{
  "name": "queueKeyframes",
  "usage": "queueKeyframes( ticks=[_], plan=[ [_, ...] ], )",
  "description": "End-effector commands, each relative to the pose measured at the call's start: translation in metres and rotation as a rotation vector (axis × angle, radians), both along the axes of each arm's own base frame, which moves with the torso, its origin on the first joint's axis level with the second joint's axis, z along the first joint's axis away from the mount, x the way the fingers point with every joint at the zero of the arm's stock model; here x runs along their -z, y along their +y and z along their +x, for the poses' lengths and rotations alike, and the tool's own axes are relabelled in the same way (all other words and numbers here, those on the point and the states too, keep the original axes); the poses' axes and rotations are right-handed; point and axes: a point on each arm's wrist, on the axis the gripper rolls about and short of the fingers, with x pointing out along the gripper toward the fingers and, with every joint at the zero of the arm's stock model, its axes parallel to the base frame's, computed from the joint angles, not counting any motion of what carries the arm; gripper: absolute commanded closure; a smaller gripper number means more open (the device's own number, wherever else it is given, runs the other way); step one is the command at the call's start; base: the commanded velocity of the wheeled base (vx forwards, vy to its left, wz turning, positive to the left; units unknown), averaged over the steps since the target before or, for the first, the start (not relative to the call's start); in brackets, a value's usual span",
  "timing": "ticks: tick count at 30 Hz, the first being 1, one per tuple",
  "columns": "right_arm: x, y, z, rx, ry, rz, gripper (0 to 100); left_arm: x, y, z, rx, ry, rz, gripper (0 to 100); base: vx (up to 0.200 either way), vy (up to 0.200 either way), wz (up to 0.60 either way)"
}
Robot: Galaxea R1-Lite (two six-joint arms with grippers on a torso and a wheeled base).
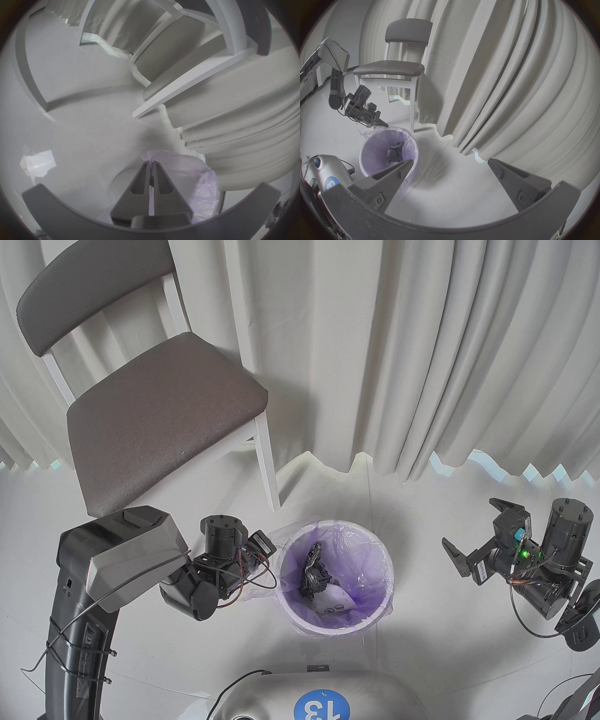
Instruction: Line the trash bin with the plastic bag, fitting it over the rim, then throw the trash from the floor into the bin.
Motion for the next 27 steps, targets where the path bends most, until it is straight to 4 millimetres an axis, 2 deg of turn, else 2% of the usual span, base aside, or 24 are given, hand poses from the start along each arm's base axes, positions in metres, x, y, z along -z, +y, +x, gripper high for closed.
queueKeyframes(
  ticks=[1, 5, 7, 10, 19, 27],
  plan=[
    [0.011, 0.001, 0.002, 0.0, 0.045, -0.013, 0, 0.016, -0.005, 0.016, 0.025, 0.021, 0.055, 100, 0.0, 0.0, 0.0],
    [0.014, 0.002, 0.003, -0.001, 0.055, -0.008, 0, 0.019, -0.008, 0.03, 0.037, 0.04, 0.092, 100, 0.0, 0.0, 0.0],
    [0.016, 0.002, 0.003, -0.002, 0.061, -0.009, 0, 0.02, -0.005, 0.046, 0.025, 0.051, 0.109, 100, 0.0, 0.0, 0.0],
    [0.016, 0.001, 0.003, -0.002, 0.061, -0.007, 0, 0.017, -0.006, 0.057, 0.017, 0.074, 0.119, 100, 0.0, 0.0, 0.0],
    [0.022, 0.001, 0.001, -0.026, 0.089, 0.007, 0, 0.019, -0.01, 0.057, 0.019, 0.094, 0.135, 100, 0.0, 0.0, 0.0],
    [0.03, 0.002, 0.002, -0.049, 0.066, 0.029, 0, 0.031, -0.013, 0.054, 0.039, 0.104, 0.191, 100, 0.0, 0.0, 0.0]
  ],
)
